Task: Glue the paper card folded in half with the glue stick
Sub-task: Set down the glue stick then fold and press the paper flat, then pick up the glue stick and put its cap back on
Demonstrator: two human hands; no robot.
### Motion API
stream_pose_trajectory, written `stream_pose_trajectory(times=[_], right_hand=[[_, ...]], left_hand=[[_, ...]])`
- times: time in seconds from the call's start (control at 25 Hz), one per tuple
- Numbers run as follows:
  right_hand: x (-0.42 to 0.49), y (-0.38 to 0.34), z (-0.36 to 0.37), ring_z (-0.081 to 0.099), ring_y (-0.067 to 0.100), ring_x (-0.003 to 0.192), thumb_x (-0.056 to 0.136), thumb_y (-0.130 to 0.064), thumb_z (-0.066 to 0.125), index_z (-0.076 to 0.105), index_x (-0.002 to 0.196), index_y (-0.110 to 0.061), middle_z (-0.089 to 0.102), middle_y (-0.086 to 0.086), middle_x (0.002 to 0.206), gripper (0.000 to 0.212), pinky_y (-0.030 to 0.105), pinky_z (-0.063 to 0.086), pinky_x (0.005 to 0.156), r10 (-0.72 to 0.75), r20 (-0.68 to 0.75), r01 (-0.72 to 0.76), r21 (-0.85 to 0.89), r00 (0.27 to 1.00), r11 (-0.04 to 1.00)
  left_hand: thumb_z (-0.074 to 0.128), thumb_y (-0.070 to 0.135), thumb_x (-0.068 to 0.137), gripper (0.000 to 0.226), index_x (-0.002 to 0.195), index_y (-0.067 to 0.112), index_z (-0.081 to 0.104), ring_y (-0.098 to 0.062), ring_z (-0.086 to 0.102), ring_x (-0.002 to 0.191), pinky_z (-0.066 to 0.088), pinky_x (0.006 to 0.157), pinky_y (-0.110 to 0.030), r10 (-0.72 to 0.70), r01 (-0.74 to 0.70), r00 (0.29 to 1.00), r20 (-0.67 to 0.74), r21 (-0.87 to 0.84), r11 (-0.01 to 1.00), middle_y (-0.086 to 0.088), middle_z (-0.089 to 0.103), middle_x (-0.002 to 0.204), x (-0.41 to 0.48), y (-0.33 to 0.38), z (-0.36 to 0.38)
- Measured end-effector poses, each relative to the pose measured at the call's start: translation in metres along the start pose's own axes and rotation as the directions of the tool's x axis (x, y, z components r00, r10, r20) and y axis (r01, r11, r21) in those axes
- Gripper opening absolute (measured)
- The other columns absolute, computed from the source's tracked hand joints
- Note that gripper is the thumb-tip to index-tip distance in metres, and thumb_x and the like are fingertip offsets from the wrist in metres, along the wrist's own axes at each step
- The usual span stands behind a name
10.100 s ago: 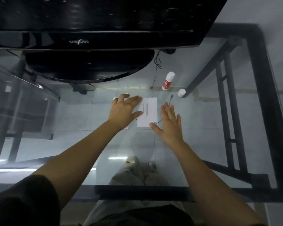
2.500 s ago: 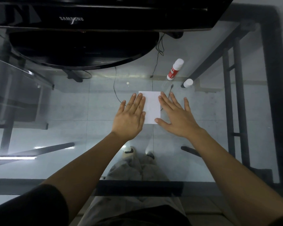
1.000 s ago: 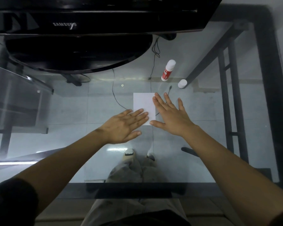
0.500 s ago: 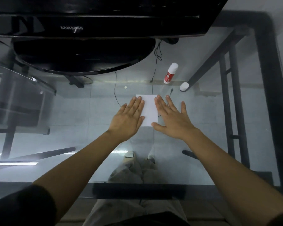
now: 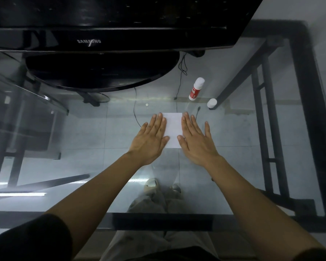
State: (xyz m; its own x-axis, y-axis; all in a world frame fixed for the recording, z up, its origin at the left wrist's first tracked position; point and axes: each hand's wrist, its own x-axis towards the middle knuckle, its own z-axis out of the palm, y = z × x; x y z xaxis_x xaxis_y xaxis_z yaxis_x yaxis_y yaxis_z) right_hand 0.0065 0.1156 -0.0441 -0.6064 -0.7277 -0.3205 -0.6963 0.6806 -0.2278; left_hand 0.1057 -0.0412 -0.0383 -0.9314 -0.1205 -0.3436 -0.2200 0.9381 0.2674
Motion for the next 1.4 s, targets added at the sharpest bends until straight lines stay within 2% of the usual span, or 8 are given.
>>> stream_pose_trajectory(times=[0.12, 0.32, 0.44, 0.64, 0.8, 0.92, 1.08, 1.4], right_hand=[[-0.008, 0.004, 0.000, -0.020, 0.010, 0.137, 0.095, -0.045, 0.011, -0.018, 0.141, -0.019, -0.021, -0.006, 0.149, 0.060, 0.036, -0.013, 0.110, 0.050, -0.088, -0.041, 0.100, 0.995, 0.994], [-0.019, 0.018, 0.010, -0.010, 0.019, 0.143, 0.097, -0.038, 0.016, -0.005, 0.146, -0.013, -0.007, 0.004, 0.157, 0.058, 0.035, -0.006, 0.114, 0.194, -0.067, -0.185, 0.114, 0.979, 0.976], [-0.019, 0.020, 0.015, -0.009, 0.018, 0.144, 0.097, -0.039, 0.012, -0.007, 0.145, -0.013, -0.008, 0.004, 0.157, 0.058, 0.034, -0.007, 0.114, 0.198, -0.067, -0.192, 0.090, 0.978, 0.977], [-0.019, 0.020, 0.014, -0.009, 0.017, 0.144, 0.097, -0.039, 0.013, -0.006, 0.146, -0.013, -0.007, 0.004, 0.158, 0.058, 0.033, -0.008, 0.113, 0.188, -0.056, -0.183, 0.076, 0.981, 0.980], [-0.019, 0.018, -0.013, -0.009, 0.015, 0.144, 0.098, -0.042, 0.017, -0.003, 0.146, -0.015, -0.007, 0.001, 0.158, 0.059, 0.032, -0.009, 0.112, 0.179, 0.008, -0.175, 0.274, 0.984, 0.946], [-0.018, 0.008, -0.056, 0.006, 0.018, 0.144, 0.098, -0.041, 0.026, 0.011, 0.147, -0.015, 0.010, 0.005, 0.157, 0.057, 0.036, 0.004, 0.116, 0.255, -0.091, -0.170, 0.528, 0.963, 0.832], [-0.023, -0.032, -0.121, 0.051, 0.014, 0.120, 0.092, -0.048, 0.039, 0.054, 0.126, -0.022, 0.058, 0.000, 0.128, 0.045, 0.024, 0.036, 0.096, 0.349, -0.187, -0.024, 0.853, 0.918, 0.521], [-0.040, -0.083, -0.181, 0.066, 0.001, 0.080, 0.080, -0.048, 0.062, 0.071, 0.082, -0.022, 0.073, -0.008, 0.079, 0.028, 0.014, 0.047, 0.071, 0.271, -0.264, 0.189, 0.943, 0.926, 0.275]], left_hand=[[0.022, 0.036, 0.100, 0.059, 0.146, 0.009, -0.004, -0.018, -0.004, 0.144, 0.002, 0.113, -0.031, -0.019, -0.017, 0.993, -0.120, -0.290, 0.957, -0.009, -0.005, 0.157, 0.011, 0.005, -0.021], [0.056, 0.026, 0.092, 0.056, 0.139, 0.005, 0.035, -0.030, 0.046, 0.126, 0.029, 0.097, -0.015, -0.084, -0.103, 0.942, -0.326, -0.515, 0.851, -0.018, 0.046, 0.141, 0.079, 0.032, -0.062], [0.065, 0.025, 0.086, 0.055, 0.133, 0.005, 0.045, -0.028, 0.052, 0.120, 0.024, 0.088, -0.006, -0.058, -0.139, 0.942, -0.331, -0.541, 0.829, -0.016, 0.054, 0.134, 0.114, 0.041, -0.065], [0.066, 0.022, 0.085, 0.028, 0.103, 0.001, 0.060, -0.026, 0.061, 0.087, 0.039, 0.071, -0.018, -0.083, -0.151, 0.928, -0.362, -0.570, 0.808, -0.014, 0.067, 0.098, 0.125, 0.044, -0.060], [0.055, 0.030, 0.092, 0.029, 0.111, 0.008, 0.055, -0.018, 0.061, 0.079, 0.051, 0.069, -0.022, -0.096, -0.189, 0.926, -0.366, -0.668, 0.719, -0.010, 0.059, 0.097, 0.089, 0.042, -0.079], [0.056, 0.034, 0.090, 0.032, 0.118, 0.018, 0.052, -0.007, 0.059, 0.072, 0.049, 0.060, -0.012, -0.141, -0.204, 0.910, -0.389, -0.719, 0.664, 0.001, 0.056, 0.092, 0.046, 0.036, -0.097], [0.059, 0.036, 0.087, 0.021, 0.082, 0.031, 0.040, -0.002, 0.060, 0.061, 0.045, 0.050, -0.012, -0.259, -0.250, 0.843, -0.472, -0.769, 0.588, 0.012, 0.058, 0.075, -0.008, 0.037, -0.126], [0.062, 0.041, 0.084, 0.025, 0.084, 0.022, 0.046, -0.001, 0.047, 0.071, 0.039, 0.060, -0.009, -0.141, -0.384, 0.704, -0.696, -0.541, 0.748, 0.003, 0.049, 0.080, -0.052, 0.047, -0.154]])
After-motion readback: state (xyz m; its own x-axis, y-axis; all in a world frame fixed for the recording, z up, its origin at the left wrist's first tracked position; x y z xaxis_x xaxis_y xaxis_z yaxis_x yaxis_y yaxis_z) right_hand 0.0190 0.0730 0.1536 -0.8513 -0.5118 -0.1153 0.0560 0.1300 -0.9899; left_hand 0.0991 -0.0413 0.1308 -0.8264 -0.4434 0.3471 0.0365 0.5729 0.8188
